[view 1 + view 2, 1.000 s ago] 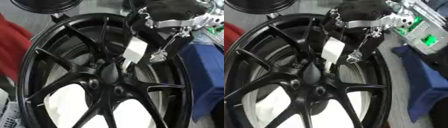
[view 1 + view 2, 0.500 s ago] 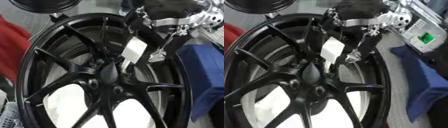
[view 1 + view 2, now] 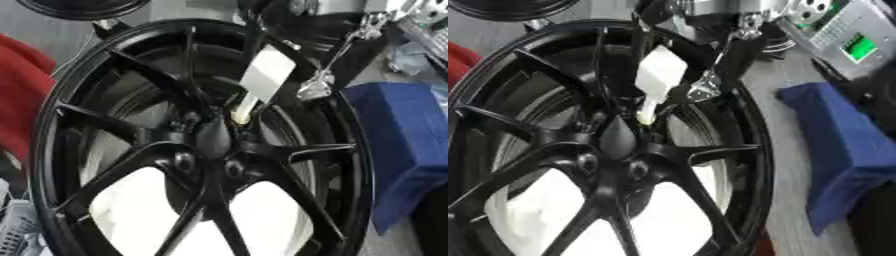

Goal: Pull the pin out of the wheel hub.

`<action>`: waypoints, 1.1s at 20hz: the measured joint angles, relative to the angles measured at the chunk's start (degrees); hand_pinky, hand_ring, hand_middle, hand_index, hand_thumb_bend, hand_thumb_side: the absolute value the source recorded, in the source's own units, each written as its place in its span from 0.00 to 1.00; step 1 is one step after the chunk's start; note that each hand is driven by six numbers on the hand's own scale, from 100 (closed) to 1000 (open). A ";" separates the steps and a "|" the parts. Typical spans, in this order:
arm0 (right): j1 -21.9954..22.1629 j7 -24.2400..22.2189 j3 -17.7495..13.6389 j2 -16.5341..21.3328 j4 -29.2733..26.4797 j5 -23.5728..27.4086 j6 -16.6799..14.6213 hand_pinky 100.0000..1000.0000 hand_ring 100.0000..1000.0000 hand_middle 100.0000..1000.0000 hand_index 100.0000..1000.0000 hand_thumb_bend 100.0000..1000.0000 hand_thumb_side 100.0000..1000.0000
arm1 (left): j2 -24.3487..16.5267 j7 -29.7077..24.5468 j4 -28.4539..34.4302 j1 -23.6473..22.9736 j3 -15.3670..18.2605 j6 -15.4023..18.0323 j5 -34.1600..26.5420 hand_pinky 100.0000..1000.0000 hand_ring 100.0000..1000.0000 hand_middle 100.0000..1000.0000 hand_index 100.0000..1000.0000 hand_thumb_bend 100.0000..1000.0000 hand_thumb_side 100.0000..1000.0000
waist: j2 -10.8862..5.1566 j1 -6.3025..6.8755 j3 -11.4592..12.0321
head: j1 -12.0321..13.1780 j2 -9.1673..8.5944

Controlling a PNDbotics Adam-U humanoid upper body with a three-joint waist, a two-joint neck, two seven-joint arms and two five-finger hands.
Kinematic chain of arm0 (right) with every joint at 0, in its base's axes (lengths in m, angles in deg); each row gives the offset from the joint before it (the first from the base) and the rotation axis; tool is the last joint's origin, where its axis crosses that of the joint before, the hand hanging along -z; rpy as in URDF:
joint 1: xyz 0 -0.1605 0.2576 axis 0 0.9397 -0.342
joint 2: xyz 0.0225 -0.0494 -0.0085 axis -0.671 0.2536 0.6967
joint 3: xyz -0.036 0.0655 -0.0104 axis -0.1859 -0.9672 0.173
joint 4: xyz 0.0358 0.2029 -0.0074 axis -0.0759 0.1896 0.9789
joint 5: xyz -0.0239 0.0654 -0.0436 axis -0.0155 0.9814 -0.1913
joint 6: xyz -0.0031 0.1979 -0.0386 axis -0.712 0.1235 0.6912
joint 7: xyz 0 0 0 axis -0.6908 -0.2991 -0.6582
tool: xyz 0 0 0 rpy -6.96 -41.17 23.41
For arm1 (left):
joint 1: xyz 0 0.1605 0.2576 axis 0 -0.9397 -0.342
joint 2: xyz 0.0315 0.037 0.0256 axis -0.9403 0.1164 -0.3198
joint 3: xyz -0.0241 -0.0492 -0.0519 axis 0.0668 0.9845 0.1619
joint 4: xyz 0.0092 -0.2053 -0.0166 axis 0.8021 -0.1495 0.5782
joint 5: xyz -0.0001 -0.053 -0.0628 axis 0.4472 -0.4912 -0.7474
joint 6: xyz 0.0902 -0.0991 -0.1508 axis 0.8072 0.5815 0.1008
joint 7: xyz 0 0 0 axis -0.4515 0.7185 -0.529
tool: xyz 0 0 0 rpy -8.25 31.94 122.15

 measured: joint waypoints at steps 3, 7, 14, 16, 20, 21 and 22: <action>1.73 1.52 -3.03 1.46 0.01 2.87 0.75 0.84 0.62 0.38 0.53 0.23 0.00 | 0.00 0.06 0.00 -0.37 0.02 -0.05 0.01 0.74 0.57 0.54 0.69 0.19 0.66 | -0.70 0.26 -1.03 | 0.39 0.37; 7.31 5.64 -8.68 4.74 0.32 7.23 1.34 0.84 0.62 0.39 0.53 0.22 0.00 | -0.02 0.34 -0.02 -0.96 0.35 0.02 0.03 0.74 0.57 0.54 0.69 0.20 0.66 | -2.43 1.62 -3.19 | 1.83 1.23; 26.04 18.74 -21.54 10.09 3.78 13.08 1.53 0.83 0.61 0.42 0.56 0.19 0.00 | -0.06 1.51 -0.08 -3.04 1.17 0.36 0.04 0.74 0.57 0.54 0.69 0.20 0.65 | -5.39 4.28 -9.09 | 6.47 3.34; 31.26 22.24 -24.75 10.02 5.38 13.06 1.43 0.83 0.61 0.44 0.58 0.19 0.00 | -0.06 1.88 -0.08 -3.42 1.41 0.48 0.04 0.74 0.57 0.54 0.69 0.20 0.64 | -6.09 4.98 -10.40 | 7.44 3.96; 40.86 27.95 -30.37 6.92 7.42 11.37 1.32 0.84 0.61 0.48 0.61 0.15 0.00 | -0.06 2.54 -0.20 -4.02 1.80 0.73 0.06 0.74 0.57 0.54 0.69 0.20 0.64 | -6.64 5.88 -11.81 | 8.87 4.89; 42.79 29.01 -31.44 5.77 7.78 10.94 1.33 0.84 0.61 0.48 0.61 0.15 0.00 | -0.06 2.64 -0.31 -4.13 1.85 0.80 0.08 0.74 0.57 0.54 0.69 0.20 0.64 | -6.81 6.12 -11.92 | 9.09 5.10; 44.05 29.87 -32.23 4.88 7.98 10.59 1.33 0.84 0.61 0.48 0.61 0.15 0.00 | -0.06 2.69 -0.38 -4.24 1.94 0.84 0.10 0.74 0.57 0.54 0.69 0.20 0.64 | -6.86 6.31 -11.94 | 9.27 5.22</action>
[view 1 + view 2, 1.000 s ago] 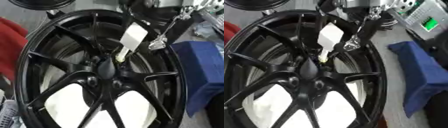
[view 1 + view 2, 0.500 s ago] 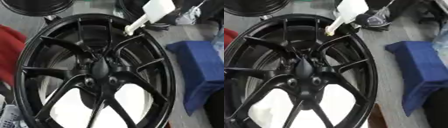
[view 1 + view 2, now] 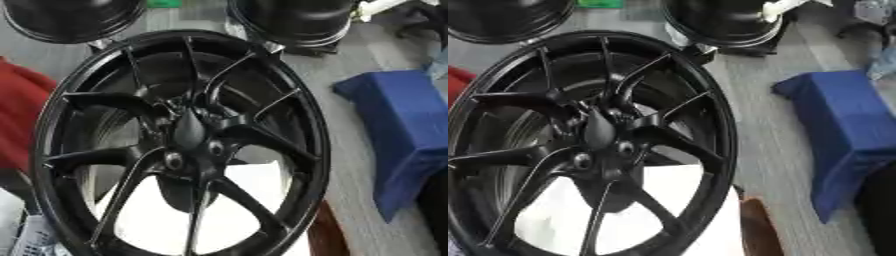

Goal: Pull the pin out of the wheel hub.

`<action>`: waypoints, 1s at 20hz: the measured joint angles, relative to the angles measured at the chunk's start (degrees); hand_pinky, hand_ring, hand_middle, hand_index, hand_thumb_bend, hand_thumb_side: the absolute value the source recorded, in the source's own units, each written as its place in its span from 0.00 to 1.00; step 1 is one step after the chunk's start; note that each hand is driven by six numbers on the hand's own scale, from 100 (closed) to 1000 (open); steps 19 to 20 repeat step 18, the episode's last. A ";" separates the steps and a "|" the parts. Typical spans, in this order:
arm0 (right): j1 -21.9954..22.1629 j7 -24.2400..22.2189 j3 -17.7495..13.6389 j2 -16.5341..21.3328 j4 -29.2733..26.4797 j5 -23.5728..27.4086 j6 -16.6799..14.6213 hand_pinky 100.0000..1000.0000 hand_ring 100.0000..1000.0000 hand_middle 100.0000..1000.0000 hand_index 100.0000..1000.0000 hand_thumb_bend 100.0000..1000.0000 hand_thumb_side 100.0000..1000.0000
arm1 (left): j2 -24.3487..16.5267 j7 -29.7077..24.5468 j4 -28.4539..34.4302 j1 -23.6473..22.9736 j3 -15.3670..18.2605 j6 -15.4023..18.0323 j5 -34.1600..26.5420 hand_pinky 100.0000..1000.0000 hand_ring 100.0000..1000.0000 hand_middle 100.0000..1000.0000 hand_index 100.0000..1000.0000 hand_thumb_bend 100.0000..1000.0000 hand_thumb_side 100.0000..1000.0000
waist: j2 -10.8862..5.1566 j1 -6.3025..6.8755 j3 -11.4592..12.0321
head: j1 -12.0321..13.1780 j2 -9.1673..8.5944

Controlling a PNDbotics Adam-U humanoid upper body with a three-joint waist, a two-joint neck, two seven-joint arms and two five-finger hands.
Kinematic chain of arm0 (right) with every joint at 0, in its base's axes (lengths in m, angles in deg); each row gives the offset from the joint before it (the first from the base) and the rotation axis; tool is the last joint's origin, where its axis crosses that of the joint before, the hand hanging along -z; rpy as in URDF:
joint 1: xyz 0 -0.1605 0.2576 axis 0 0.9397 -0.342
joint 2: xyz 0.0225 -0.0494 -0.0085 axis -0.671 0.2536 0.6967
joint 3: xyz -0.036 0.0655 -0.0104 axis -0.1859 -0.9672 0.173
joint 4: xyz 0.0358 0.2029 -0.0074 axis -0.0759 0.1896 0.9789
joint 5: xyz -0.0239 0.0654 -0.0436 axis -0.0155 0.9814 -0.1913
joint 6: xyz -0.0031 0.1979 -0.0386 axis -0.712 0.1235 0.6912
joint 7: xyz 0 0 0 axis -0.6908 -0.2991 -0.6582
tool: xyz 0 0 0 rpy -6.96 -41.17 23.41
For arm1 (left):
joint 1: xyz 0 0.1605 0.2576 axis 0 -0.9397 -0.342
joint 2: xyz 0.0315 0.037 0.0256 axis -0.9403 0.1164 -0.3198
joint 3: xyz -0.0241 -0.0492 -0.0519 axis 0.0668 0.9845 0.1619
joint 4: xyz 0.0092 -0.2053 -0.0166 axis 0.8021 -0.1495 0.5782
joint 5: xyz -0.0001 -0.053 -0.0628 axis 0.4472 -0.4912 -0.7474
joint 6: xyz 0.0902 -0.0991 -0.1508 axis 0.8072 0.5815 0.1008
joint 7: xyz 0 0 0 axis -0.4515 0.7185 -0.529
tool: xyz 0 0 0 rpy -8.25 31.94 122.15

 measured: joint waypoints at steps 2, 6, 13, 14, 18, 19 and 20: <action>1.12 1.15 -0.93 -1.07 0.12 -0.62 0.01 0.84 0.61 0.48 0.61 0.15 0.00 | 0.00 0.03 -0.03 -0.07 0.15 0.03 0.02 0.74 0.57 0.54 0.69 0.20 0.64 | 0.00 0.03 0.00 | 0.09 0.02; 1.83 2.25 -1.52 -1.62 0.18 -1.07 0.22 0.90 0.76 0.78 0.85 0.22 0.09 | 0.01 0.27 -0.05 -0.27 0.37 0.14 0.08 0.74 0.57 0.54 0.69 0.20 0.64 | -0.08 0.31 -0.50 | 0.75 0.02; 10.43 5.80 -3.13 -10.25 5.79 0.14 3.17 0.91 0.76 0.81 0.88 0.12 0.11 | 0.58 0.90 -0.21 -0.78 0.81 0.21 0.08 0.74 0.57 0.54 0.69 0.21 0.64 | -1.75 1.81 -1.16 | 1.59 0.58; 11.00 6.30 -3.49 -11.75 5.75 0.21 3.23 0.91 0.76 0.81 0.88 0.12 0.11 | 0.60 0.83 -0.32 -0.78 0.77 0.17 0.08 0.74 0.57 0.54 0.69 0.21 0.64 | -2.01 1.79 -1.09 | 1.48 0.71; 12.24 8.16 -4.04 -18.09 3.79 -0.35 4.50 0.91 0.76 0.82 0.88 0.14 0.01 | 0.60 0.64 -0.39 -0.78 0.48 0.16 -0.07 0.74 0.57 0.54 0.69 0.21 0.63 | -2.47 1.78 -0.59 | 0.98 0.99; 12.24 8.16 -4.04 -18.09 3.79 -0.35 4.50 0.91 0.76 0.82 0.88 0.14 0.01 | 0.60 0.64 -0.39 -0.78 0.48 0.16 -0.07 0.74 0.57 0.54 0.69 0.21 0.63 | -2.47 1.78 -0.59 | 0.98 0.99; 12.24 8.16 -4.04 -18.09 3.79 -0.35 4.50 0.91 0.76 0.82 0.88 0.14 0.01 | 0.60 0.64 -0.39 -0.78 0.48 0.16 -0.07 0.74 0.57 0.54 0.69 0.21 0.63 | -2.47 1.78 -0.59 | 0.98 0.99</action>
